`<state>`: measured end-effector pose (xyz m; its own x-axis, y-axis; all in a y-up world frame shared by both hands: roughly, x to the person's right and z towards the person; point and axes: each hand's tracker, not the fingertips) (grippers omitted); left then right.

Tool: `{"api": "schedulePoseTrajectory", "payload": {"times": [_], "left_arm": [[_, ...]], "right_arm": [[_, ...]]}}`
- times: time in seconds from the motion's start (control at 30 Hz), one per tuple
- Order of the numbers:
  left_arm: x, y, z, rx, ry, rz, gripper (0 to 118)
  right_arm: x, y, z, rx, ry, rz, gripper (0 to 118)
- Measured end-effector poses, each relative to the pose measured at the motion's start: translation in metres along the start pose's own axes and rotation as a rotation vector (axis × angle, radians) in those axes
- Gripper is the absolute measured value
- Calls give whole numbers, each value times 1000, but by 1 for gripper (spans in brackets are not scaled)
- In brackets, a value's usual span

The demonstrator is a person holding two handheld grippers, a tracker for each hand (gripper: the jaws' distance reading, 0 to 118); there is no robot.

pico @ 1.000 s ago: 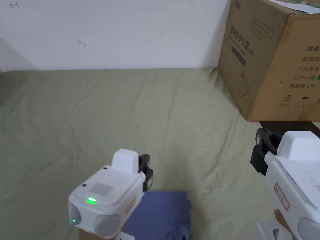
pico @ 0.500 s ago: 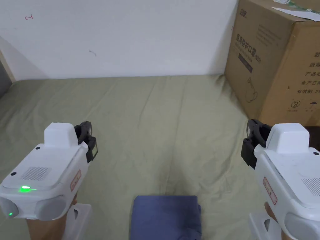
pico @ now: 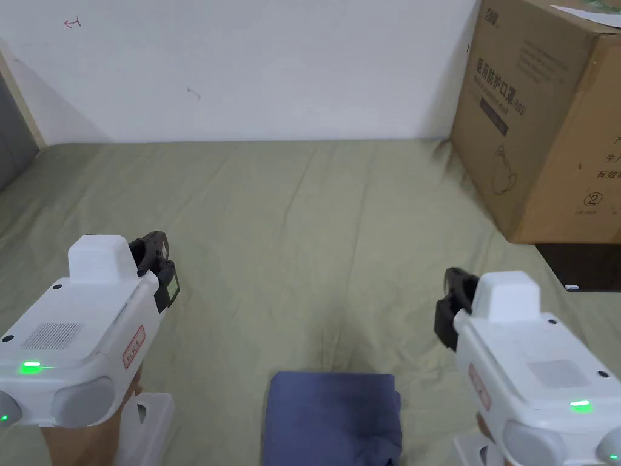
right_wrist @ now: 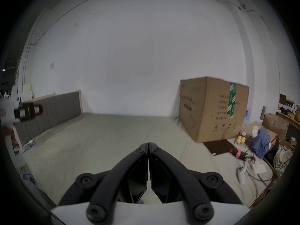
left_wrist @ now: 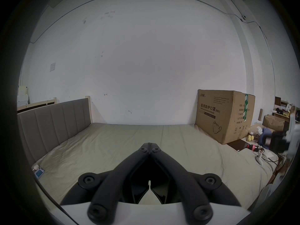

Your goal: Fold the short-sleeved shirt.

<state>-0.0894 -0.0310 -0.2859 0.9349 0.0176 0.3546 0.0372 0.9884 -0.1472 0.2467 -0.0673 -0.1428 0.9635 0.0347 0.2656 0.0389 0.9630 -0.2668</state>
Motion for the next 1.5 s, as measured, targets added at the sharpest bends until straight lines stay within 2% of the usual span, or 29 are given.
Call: {"api": "schedulePoseTrajectory", "payload": {"times": [0.17,0.3,0.37,0.63,0.7,0.8,0.93,1.0,1.03,1.07,1.1,1.13,1.17,1.33,1.37,1.4,1.47,1.5], "left_arm": [[-8,0,3,-8,4,13,0],[-17,1,4,-21,9,24,0],[-21,-1,5,-25,16,18,0],[-34,-15,0,-87,22,29,0],[-35,-22,-4,-133,-1,69,0],[-35,-37,-14,-219,-53,155,0],[-31,-75,-39,-472,-188,334,9],[-27,-100,-51,-591,-247,408,29],[-25,-113,-58,-643,-266,429,45],[-21,-125,-66,-713,-275,441,72],[-18,-136,-72,-770,-287,445,88],[-15,-147,-78,-811,-302,467,101],[-12,-158,-83,-847,-332,490,107],[1,-200,-102,-957,-421,560,106],[3,-207,-105,-978,-428,549,103],[4,-212,-108,-985,-439,546,97],[8,-221,-113,-995,-460,529,78],[11,-224,-114,-1009,-476,514,73]], "right_arm": [[-28,-64,-34,-139,42,3,0],[-48,-114,-49,-246,68,62,0],[-54,-138,-53,-297,86,56,0],[-62,-216,-71,-484,105,89,0],[-59,-220,-65,-408,106,76,0],[-60,-216,-67,-433,111,95,0],[-58,-216,-65,-428,117,79,0],[-59,-215,-66,-429,116,75,0],[-58,-216,-65,-430,116,72,0],[-58,-215,-66,-431,117,69,0],[-57,-215,-66,-431,118,67,0],[-57,-216,-66,-431,120,65,0],[-56,-216,-65,-430,122,63,0],[-55,-215,-65,-432,128,56,0],[-54,-215,-65,-431,130,56,0],[-55,-214,-65,-431,131,60,0],[-55,-214,-65,-433,133,70,0],[-55,-214,-65,-434,134,69,0]]}}
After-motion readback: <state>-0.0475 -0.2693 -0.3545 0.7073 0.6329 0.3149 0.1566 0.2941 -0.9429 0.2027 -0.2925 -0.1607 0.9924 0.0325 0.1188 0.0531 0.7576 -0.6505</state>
